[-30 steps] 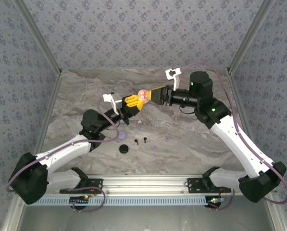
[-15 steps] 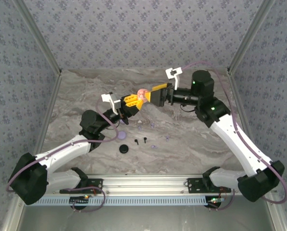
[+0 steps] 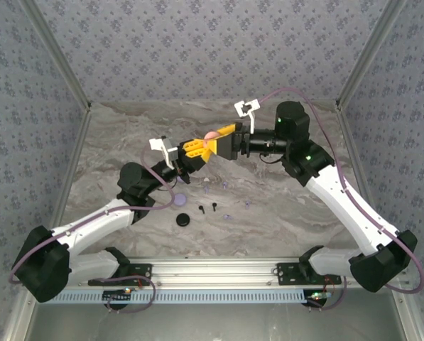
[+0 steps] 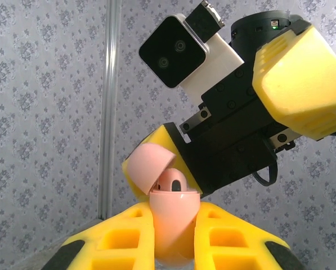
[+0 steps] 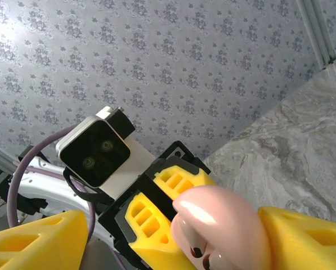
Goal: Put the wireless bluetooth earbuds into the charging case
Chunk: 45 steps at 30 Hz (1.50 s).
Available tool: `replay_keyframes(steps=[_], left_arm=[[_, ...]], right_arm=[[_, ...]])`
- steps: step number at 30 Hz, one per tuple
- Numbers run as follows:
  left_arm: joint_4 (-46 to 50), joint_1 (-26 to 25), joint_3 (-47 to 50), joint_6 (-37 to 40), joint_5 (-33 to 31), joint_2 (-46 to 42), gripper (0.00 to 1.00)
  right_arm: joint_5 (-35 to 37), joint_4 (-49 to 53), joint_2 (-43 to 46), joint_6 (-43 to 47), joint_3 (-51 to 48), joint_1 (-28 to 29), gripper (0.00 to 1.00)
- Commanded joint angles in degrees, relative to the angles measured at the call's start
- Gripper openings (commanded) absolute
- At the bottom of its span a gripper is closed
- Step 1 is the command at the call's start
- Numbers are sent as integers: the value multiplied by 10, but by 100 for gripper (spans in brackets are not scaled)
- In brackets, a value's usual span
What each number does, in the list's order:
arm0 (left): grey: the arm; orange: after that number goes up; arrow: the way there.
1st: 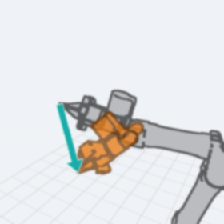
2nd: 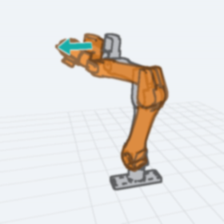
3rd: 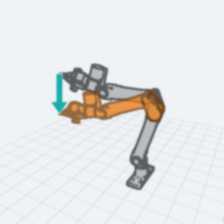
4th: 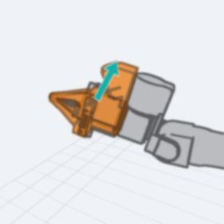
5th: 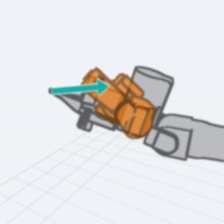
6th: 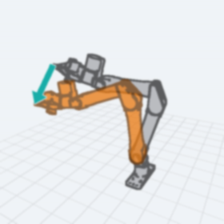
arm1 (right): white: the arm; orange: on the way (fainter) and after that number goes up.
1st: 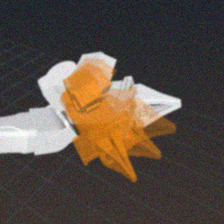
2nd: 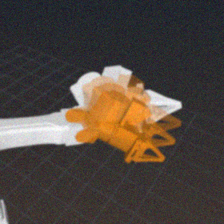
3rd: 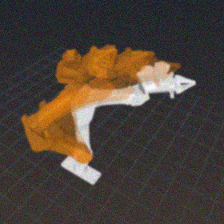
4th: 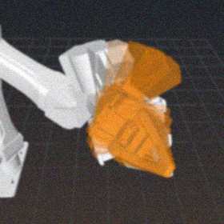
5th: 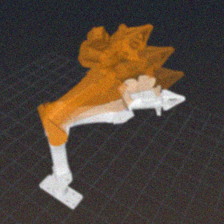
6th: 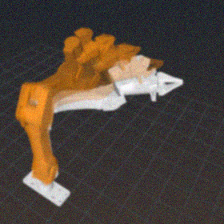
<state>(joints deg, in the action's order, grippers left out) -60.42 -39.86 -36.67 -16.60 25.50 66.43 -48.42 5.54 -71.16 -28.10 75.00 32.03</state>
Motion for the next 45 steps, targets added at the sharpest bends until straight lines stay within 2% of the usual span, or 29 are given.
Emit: replay_keyframes(steps=[1, 6, 9, 11, 13, 15, 17, 19, 22, 28, 34, 45], left_arm=[[-8, -1, -15, -3, 1, 1, 0], [-7, -1, -15, -3, 0, 2, 0], [-3, -1, -15, -4, -2, 4, 0], [15, -1, -18, -3, -7, 2, 0], [44, -1, -21, -2, -18, 1, 0], [88, -1, -25, 0, -40, 2, 0], [166, -1, -37, 9, -68, 10, 0], [265, 0, -65, 22, -88, 28, 0], [366, 0, -101, 22, -110, 82, 0], [392, 0, -147, -40, -112, 238, 0], [366, 0, -209, -93, -95, 377, 0], [362, 14, -296, -173, -130, 502, 0]], right_arm=[[-14, -8, 33, 24, 6, 6, 79], [17, 31, 43, 46, 0, 6, 80], [75, 89, 47, 77, 12, 2, 82], [148, 130, 60, 98, 18, -4, 87], [251, 161, 79, 114, 13, -8, 88], [357, 194, 99, 119, 0, -12, 95], [456, 228, 118, 115, -21, -26, 100], [508, 263, 132, 90, -43, -50, 100], [507, 276, 154, 65, -101, -103, 100], [468, 259, 182, 35, -179, -159, 100], [458, 263, 179, 35, -191, -166, 100], [451, 265, 171, 38, -202, -167, 100]])
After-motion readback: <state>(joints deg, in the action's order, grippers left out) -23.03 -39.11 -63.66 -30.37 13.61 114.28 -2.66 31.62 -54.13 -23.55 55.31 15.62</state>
